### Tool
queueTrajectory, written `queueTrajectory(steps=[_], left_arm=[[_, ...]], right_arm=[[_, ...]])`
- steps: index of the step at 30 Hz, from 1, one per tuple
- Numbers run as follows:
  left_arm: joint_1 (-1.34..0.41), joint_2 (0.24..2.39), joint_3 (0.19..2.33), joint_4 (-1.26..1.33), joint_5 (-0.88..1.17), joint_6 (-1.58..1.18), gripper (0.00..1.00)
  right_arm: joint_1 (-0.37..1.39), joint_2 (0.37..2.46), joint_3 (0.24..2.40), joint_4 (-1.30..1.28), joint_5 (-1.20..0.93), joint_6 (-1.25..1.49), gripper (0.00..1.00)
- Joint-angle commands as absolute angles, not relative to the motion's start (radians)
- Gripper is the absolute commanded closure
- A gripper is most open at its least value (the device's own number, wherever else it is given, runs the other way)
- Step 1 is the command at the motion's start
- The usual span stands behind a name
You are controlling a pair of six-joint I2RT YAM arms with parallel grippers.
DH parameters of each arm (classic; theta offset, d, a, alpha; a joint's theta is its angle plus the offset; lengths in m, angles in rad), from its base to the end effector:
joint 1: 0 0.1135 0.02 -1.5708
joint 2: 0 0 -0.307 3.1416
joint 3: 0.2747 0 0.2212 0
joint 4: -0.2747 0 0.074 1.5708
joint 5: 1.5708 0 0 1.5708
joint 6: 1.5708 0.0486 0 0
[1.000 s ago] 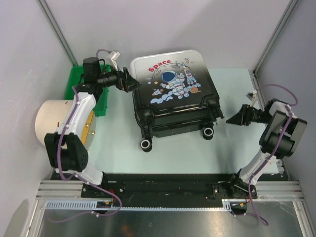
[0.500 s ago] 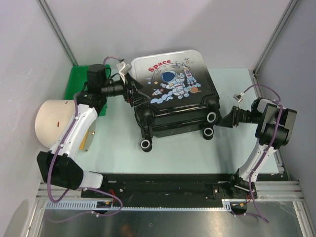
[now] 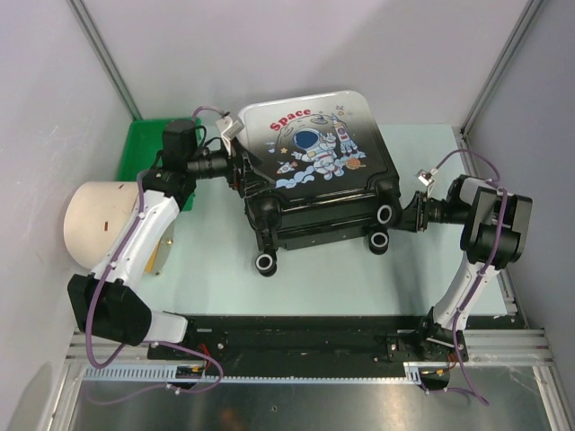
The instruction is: Open, take out, and arrange the luggage
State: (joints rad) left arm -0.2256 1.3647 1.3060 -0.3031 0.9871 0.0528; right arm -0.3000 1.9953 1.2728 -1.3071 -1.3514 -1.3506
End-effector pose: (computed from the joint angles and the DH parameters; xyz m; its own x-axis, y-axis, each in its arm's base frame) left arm 0.2516 -0.0994 0.4257 -0.2979 0.0982 -0.9495 0.9009 0.3579 -0.2456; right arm 0.3086 -0.0458 0.2216 -0.6528 -0.0204 -0.7572 -0.7316 0.2761 0.6233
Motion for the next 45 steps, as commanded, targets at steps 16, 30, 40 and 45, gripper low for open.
queueTrajectory(steps=[16, 30, 40, 45], left_arm=[[-0.426, 1.264, 1.287, -0.495, 0.682, 0.406, 0.07], [-0.541, 1.046, 1.112, -0.525, 0.239, 0.006, 0.02], [-0.613, 1.127, 1.115, -0.598, 0.017, -0.314, 0.03], [-0.702, 1.160, 1.086, -0.604, -0.100, -0.368, 0.04]], right_arm=[[-0.382, 1.715, 1.186, -1.012, -1.231, -1.011, 1.00], [-0.290, 1.411, 0.821, -0.175, -0.966, -0.552, 1.00], [-0.264, 1.399, 0.790, -0.103, -0.951, -0.488, 1.00], [-0.242, 1.388, 0.779, -0.081, -0.927, -0.474, 1.00]])
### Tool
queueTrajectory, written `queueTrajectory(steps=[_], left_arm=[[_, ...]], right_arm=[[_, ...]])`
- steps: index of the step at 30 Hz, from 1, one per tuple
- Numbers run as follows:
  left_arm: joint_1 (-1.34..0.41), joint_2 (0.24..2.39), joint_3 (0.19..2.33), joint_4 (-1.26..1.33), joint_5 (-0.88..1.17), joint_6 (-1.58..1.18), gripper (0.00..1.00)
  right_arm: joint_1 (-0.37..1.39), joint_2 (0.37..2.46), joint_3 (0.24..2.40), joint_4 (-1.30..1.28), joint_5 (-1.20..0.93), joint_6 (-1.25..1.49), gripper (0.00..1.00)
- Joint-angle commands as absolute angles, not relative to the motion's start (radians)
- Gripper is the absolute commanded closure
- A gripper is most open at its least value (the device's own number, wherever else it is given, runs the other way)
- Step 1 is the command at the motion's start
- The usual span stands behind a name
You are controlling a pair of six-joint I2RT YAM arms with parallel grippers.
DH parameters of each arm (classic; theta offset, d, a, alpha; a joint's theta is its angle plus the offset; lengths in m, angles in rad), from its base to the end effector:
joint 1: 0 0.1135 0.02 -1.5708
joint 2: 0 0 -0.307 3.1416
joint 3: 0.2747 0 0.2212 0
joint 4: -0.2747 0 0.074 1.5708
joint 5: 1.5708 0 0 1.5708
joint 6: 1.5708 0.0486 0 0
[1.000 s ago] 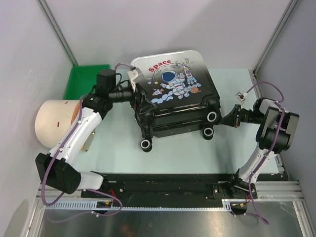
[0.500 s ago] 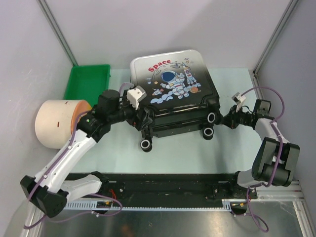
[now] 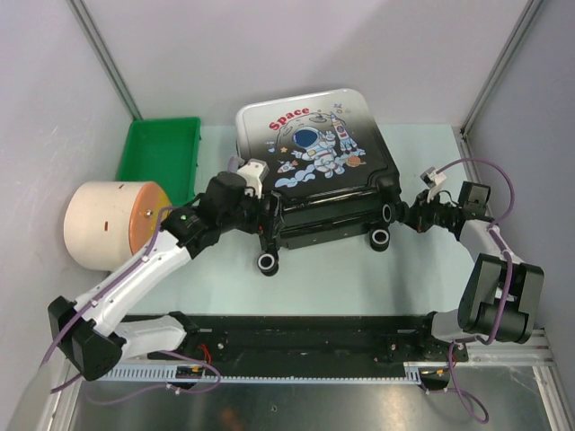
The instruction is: Open, take out, and arrange the luggage
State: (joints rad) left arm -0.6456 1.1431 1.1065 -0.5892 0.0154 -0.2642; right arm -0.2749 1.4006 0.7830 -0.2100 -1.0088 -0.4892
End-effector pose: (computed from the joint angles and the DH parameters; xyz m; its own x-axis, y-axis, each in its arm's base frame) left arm 0.1649 -0.1251 0.3732 -0.6113 0.1336 -0.7800 0.4682 0.8557 -0.2204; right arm 0.2459 -0.0266 0.2681 -0.4346 -0.1376 -0.8901 -0.6918 0.6838 0.2320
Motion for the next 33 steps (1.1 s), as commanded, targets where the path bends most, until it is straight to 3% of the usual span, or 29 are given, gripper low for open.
queueTrajectory(steps=[1, 7, 10, 11, 13, 14, 15, 19, 26, 33], left_arm=[[-0.710, 1.179, 1.083, -0.604, -0.112, -0.377, 0.04], [-0.721, 1.232, 1.069, -0.606, -0.173, -0.373, 0.14], [-0.709, 1.223, 1.042, -0.607, -0.175, -0.318, 0.43], [-0.695, 1.217, 1.031, -0.607, -0.170, -0.302, 0.62], [-0.614, 1.210, 1.002, -0.627, -0.137, -0.269, 0.81], [-0.580, 1.213, 0.996, -0.633, -0.117, -0.259, 0.96], [-0.546, 1.219, 0.991, -0.644, -0.106, -0.246, 1.00], [-0.425, 1.216, 0.996, -0.655, -0.083, -0.146, 1.00], [-0.422, 1.244, 1.029, -0.653, -0.014, -0.006, 1.00], [-0.419, 1.262, 1.066, -0.643, 0.084, 0.119, 1.00]], right_arm=[[-0.241, 1.388, 0.779, -0.072, -0.923, -0.466, 1.00], [-0.236, 1.365, 0.775, -0.057, -0.884, -0.465, 1.00], [-0.236, 1.344, 0.752, -0.009, -0.807, -0.468, 1.00], [-0.244, 1.341, 0.749, -0.008, -0.784, -0.477, 1.00], [-0.248, 1.341, 0.742, 0.043, -0.763, -0.512, 1.00], [-0.256, 1.342, 0.742, 0.055, -0.744, -0.544, 1.00], [-0.261, 1.345, 0.742, 0.086, -0.739, -0.557, 1.00], [-0.281, 1.387, 0.742, 0.228, -0.719, -0.586, 1.00], [-0.236, 1.523, 0.797, 0.504, -0.778, -0.517, 1.00], [-0.158, 1.586, 0.847, 0.517, -0.853, -0.436, 1.00]])
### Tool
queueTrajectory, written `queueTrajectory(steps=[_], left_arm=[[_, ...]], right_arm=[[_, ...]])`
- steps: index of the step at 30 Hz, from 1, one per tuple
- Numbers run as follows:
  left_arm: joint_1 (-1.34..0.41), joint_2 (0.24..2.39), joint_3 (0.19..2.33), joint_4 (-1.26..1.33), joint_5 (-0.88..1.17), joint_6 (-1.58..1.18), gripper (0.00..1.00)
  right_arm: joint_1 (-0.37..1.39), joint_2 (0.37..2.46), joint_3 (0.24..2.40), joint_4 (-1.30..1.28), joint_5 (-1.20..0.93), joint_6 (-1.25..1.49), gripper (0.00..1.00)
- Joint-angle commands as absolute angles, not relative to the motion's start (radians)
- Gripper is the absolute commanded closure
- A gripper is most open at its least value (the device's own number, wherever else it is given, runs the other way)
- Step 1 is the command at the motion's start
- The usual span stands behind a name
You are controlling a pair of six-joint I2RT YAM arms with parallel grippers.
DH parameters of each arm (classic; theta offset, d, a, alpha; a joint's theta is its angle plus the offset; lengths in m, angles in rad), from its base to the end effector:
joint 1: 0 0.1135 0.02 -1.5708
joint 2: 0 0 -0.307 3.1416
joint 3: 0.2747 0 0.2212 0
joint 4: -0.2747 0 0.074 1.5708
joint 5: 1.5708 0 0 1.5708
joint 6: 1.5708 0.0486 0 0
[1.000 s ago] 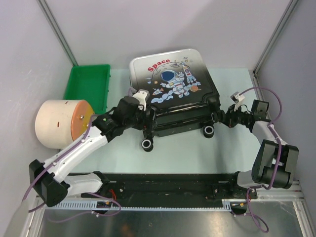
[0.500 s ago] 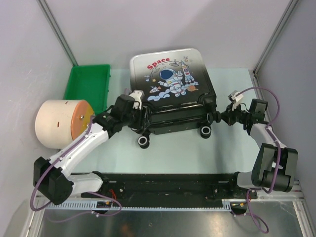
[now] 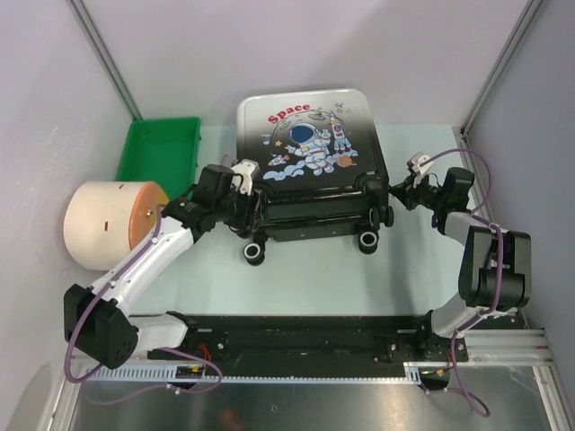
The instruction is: Open, take out, and arrange the luggage
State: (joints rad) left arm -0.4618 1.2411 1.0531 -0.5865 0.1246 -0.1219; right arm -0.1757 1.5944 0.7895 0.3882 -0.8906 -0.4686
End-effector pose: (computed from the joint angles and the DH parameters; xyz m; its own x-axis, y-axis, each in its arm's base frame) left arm 0.2017 -0.1071 0.3376 -0.6849 0.2061 -0.6989 0.4416 0.8803 -0.1732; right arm 0.3155 -0.0176 0.2662 -0.0891 -0.2727 -0.9580 -0.7064 0.6953 -0.1322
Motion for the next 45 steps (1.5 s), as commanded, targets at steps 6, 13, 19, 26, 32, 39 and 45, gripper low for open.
queueTrajectory(steps=[6, 13, 19, 26, 32, 39, 45], left_arm=[[-0.403, 1.209, 1.011, -0.643, 0.133, 0.233, 1.00], [-0.239, 1.196, 1.045, -0.658, 0.350, 0.447, 1.00], [-0.232, 1.287, 1.163, -0.689, 0.423, 0.719, 1.00], [-0.212, 1.388, 1.239, -0.704, 0.477, 0.799, 1.00], [-0.192, 1.442, 1.282, -0.704, 0.505, 0.801, 1.00], [-0.189, 1.503, 1.367, -0.722, 0.537, 0.773, 0.54], [-0.149, 1.370, 1.442, -0.762, 0.765, 0.592, 0.00]], right_arm=[[-0.166, 1.519, 0.839, 0.322, -0.859, -0.475, 1.00], [-0.137, 1.381, 0.755, 0.105, -0.914, -0.561, 1.00], [-0.058, 1.305, 0.692, 0.061, -0.894, -0.557, 1.00], [-0.034, 1.350, 0.683, 0.375, -0.665, -0.468, 1.00], [-0.060, 1.534, 0.850, 0.592, -0.479, -0.402, 1.00], [-0.035, 1.710, 1.005, 0.577, -0.557, -0.345, 1.00], [-0.035, 1.675, 1.009, 0.419, -0.666, -0.336, 1.00]])
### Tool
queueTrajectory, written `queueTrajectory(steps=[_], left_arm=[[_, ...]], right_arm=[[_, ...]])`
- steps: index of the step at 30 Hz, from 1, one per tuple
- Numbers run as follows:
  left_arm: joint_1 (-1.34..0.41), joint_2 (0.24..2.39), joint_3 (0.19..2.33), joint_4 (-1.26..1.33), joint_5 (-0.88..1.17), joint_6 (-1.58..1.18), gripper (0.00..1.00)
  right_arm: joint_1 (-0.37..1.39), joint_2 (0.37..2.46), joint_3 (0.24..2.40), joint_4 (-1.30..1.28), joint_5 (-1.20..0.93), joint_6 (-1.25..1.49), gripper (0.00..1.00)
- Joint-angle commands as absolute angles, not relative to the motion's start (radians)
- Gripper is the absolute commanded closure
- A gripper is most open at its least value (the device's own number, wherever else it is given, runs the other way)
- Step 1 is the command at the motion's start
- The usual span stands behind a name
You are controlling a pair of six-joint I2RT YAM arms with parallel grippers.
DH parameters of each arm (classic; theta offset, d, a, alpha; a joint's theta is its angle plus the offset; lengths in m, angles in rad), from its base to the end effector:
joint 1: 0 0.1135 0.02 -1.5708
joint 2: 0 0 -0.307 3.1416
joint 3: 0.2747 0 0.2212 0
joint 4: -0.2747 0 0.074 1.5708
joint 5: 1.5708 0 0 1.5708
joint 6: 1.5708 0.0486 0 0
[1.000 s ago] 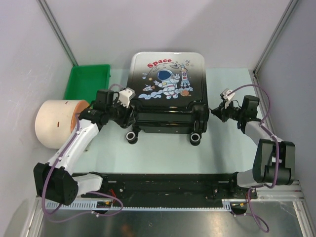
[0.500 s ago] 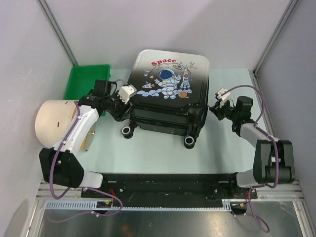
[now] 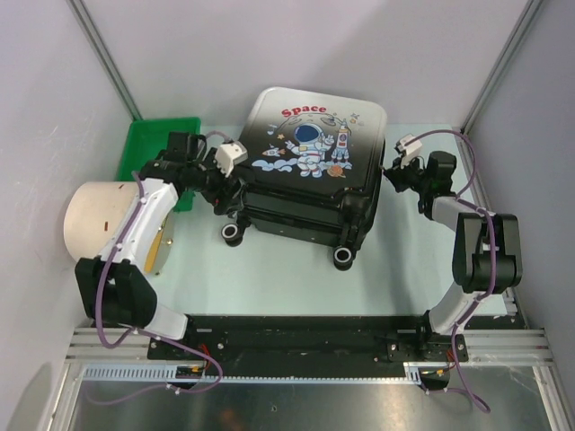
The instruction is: Open, take out, and arrange the luggage
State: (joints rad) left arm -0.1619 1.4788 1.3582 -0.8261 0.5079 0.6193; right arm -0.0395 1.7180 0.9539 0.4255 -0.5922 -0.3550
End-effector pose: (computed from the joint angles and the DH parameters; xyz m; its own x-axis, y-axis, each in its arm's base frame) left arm 0.2710 -0.0682 0.3586 -0.4076 0.5805 -0.7049 0.8080 0.5889 0.0178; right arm 0.3689 0.0126 0.2752 -0.1397 -0.2831 -0.9489 -0.5779 0.8014 -0.1540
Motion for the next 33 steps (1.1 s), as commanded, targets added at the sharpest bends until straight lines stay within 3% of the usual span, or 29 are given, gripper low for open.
queueTrajectory(steps=[1, 8, 13, 19, 23, 28, 33], left_arm=[[-0.147, 1.330, 1.451, -0.762, 0.787, 0.568, 0.00], [-0.077, 1.458, 1.635, -0.686, 0.850, 0.128, 0.00], [-0.063, 1.699, 1.849, -0.661, 0.716, 0.088, 0.00], [-0.078, 2.023, 2.144, -0.658, 0.867, 0.063, 0.00], [-0.130, 2.137, 2.183, -0.658, 0.885, 0.080, 0.00], [-0.248, 2.195, 2.172, -0.657, 0.972, 0.144, 0.20], [-0.394, 2.240, 2.184, -0.658, 0.980, 0.239, 0.24]], right_arm=[[-0.037, 1.671, 1.009, 0.407, -0.669, -0.337, 1.00], [-0.018, 1.651, 1.009, 0.351, -0.713, -0.383, 1.00], [-0.003, 1.635, 1.009, 0.298, -0.747, -0.434, 1.00], [0.064, 1.611, 1.003, 0.229, -0.758, -0.466, 1.00], [0.081, 1.565, 0.982, 0.178, -0.770, -0.453, 1.00], [0.109, 1.453, 0.908, 0.117, -0.776, -0.424, 1.00], [0.167, 1.286, 0.768, 0.022, -0.724, -0.374, 1.00]])
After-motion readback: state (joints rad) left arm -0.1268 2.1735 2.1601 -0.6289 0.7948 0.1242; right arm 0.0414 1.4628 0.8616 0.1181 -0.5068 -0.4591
